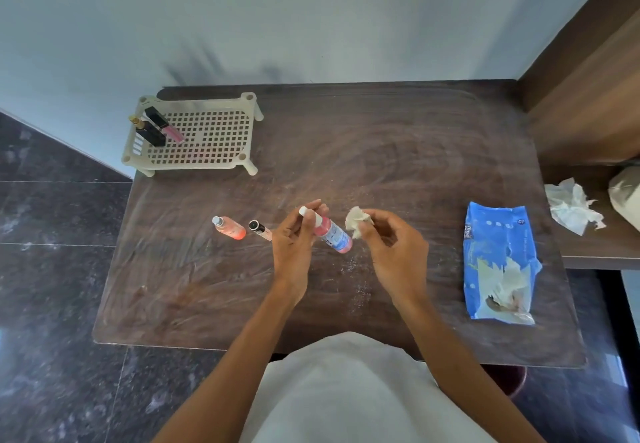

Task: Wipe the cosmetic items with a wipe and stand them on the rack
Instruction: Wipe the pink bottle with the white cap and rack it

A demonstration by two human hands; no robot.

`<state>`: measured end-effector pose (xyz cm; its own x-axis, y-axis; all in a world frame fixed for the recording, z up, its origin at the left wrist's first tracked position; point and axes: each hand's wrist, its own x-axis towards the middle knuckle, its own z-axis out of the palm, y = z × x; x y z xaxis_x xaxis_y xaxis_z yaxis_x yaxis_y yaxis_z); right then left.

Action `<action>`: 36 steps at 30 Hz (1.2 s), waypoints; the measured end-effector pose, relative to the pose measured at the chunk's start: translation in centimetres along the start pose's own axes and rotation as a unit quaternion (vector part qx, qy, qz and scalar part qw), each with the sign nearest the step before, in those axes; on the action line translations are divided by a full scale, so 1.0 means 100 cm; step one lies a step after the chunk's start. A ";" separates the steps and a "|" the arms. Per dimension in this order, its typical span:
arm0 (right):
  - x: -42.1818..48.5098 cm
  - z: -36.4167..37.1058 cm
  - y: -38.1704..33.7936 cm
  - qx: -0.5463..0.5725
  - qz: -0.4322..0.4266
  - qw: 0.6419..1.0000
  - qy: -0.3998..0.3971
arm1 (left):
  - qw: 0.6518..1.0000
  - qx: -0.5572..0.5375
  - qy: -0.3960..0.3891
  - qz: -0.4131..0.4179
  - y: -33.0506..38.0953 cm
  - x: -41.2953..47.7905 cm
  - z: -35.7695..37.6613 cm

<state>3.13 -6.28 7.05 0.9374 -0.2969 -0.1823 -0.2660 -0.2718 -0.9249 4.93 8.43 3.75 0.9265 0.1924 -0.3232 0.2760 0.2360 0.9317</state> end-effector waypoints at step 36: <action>-0.023 0.031 -0.029 -0.135 -0.239 0.961 -0.035 | 0.994 -0.106 0.018 0.000 0.055 -0.012 0.029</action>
<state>2.47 -1.95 9.15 0.9773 -0.0195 0.2110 0.1589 -0.5918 -0.7903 6.07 6.77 9.76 0.9156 0.2259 -0.3328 0.2125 0.4309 0.8770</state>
